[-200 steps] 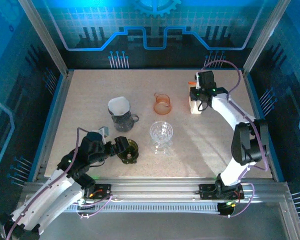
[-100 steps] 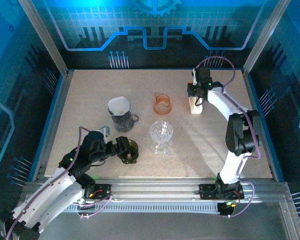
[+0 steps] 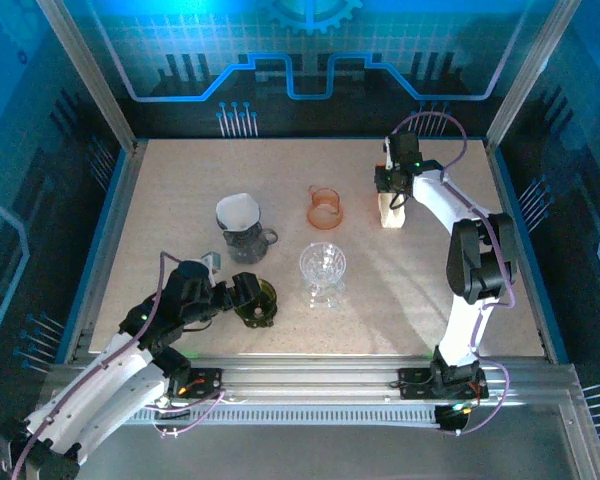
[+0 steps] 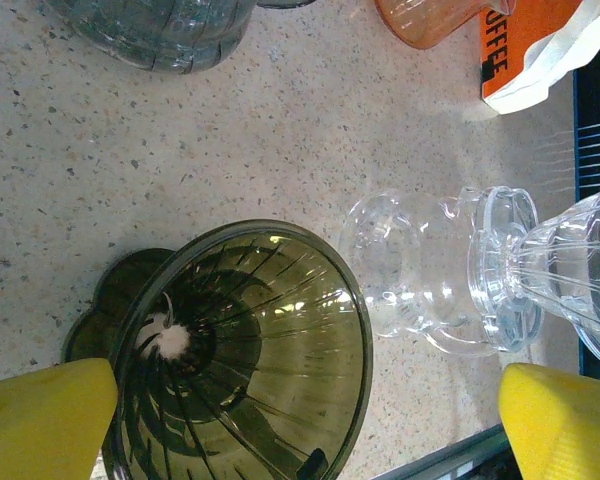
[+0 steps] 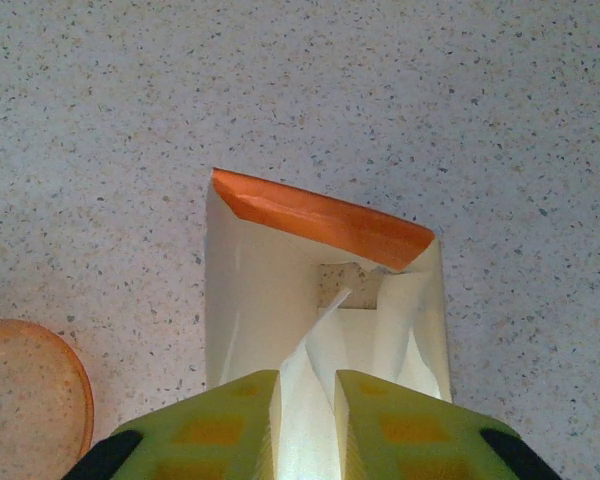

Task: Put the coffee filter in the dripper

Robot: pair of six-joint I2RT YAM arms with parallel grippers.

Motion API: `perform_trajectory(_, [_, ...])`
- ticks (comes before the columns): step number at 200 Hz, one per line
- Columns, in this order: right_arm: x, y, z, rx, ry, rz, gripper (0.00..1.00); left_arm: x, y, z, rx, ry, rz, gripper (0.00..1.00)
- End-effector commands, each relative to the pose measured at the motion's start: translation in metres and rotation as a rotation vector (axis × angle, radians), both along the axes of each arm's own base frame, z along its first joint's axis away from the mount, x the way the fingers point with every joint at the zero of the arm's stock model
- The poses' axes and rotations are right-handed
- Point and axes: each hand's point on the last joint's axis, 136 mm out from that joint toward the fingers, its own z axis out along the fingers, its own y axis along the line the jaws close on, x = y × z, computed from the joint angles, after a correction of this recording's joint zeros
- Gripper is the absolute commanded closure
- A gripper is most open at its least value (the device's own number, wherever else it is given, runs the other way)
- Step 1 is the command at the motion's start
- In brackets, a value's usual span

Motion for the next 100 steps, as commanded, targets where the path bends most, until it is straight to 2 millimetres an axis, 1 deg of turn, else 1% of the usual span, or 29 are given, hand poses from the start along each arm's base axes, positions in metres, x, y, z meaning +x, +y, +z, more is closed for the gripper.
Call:
perform_trajectory(1, [0.005,-0.010,0.000,-0.026,0.006,-0.015,0.78,0.004,-0.004,0.012,-0.018,-0.040,-0.020,0.01])
perform_trajectory(31, [0.006,-0.010,-0.003,-0.033,0.010,-0.013,0.82,0.004,-0.004,0.011,-0.018,-0.038,-0.018,0.01])
perform_trajectory(59, [0.006,-0.011,-0.005,-0.040,0.015,-0.013,0.89,0.004,-0.004,0.010,-0.020,-0.034,-0.017,0.01])
perform_trajectory(76, [0.005,-0.012,-0.005,-0.044,0.015,-0.014,0.95,0.005,-0.004,0.010,-0.020,-0.037,-0.016,0.01])
perform_trajectory(85, [0.005,-0.012,-0.002,-0.044,0.005,-0.015,1.00,0.004,-0.004,0.009,-0.019,-0.033,-0.017,0.01])
perform_trajectory(100, [0.004,-0.011,0.006,-0.041,-0.017,-0.015,1.00,0.004,-0.005,0.009,-0.021,-0.033,-0.017,0.01])
